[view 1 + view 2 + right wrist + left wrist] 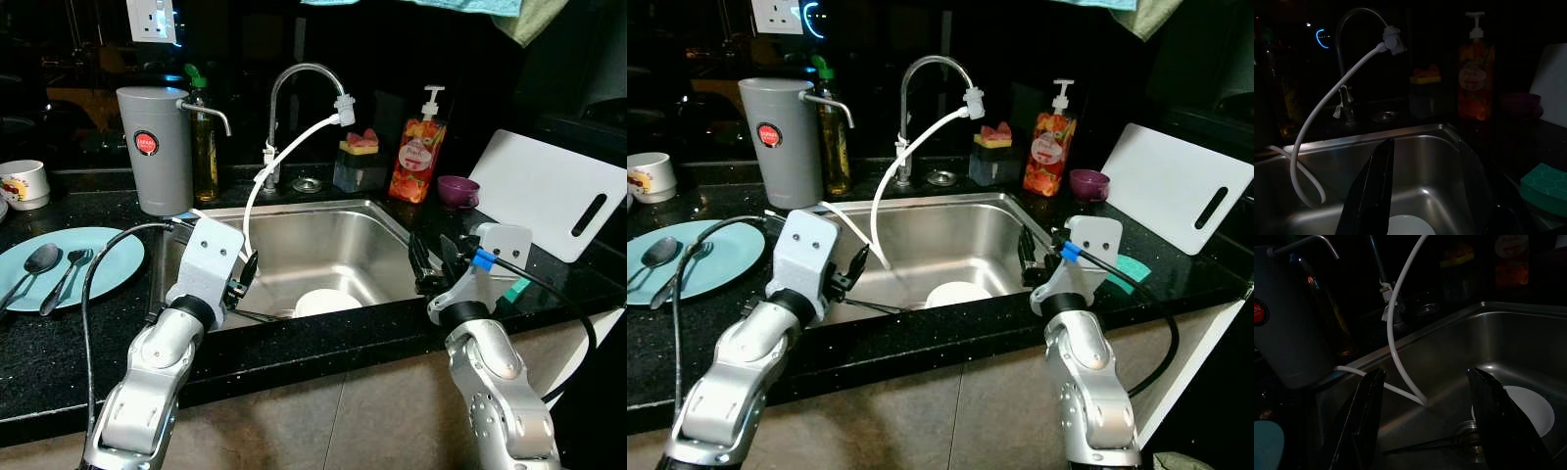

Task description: Kitchen organization

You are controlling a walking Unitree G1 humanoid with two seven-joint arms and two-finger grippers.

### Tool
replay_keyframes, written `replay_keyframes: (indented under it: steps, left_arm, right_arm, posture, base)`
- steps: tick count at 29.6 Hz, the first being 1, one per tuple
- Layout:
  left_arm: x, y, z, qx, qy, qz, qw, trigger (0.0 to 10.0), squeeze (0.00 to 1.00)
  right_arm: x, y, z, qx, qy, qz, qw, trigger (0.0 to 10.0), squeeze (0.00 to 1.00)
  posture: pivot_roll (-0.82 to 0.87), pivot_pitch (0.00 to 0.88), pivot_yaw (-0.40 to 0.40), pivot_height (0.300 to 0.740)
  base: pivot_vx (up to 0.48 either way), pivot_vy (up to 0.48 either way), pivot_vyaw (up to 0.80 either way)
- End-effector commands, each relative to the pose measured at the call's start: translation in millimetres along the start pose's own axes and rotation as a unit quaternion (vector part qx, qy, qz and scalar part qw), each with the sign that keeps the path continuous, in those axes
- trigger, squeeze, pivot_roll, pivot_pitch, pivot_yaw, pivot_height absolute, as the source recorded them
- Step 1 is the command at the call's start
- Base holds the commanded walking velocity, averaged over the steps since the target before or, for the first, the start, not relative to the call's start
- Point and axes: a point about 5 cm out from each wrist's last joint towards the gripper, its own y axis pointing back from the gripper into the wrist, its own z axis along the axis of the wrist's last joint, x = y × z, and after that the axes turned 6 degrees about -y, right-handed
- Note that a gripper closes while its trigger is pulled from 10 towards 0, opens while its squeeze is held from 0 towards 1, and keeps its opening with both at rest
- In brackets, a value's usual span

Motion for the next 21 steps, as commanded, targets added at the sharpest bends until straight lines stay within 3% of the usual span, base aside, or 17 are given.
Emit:
replay_keyframes:
  steps: [1, 21]
  left_arm:
    - [-3.0, -1.3, 2.5, -0.003, -0.004, -0.008, 1.0, 10.0, 0.0]
    - [-3.9, -2.2, 3.4, -0.006, -0.003, -0.009, 1.0, 10.0, 0.0]
  right_arm:
    - [-0.3, 1.6, 1.3, -0.003, 0.002, -0.002, 1.0, 10.0, 0.0]
    - [-0.3, 0.8, 3.3, -0.006, 0.005, 0.001, 1.0, 10.0, 0.0]
  posture:
    - [0.18, 0.016, -0.092, 0.74]
    - [0.17, 0.01, -0.096, 0.74]
  base:
    - [0.0, 0.0, 0.0]
    - [0.0, 0.0, 0.0]
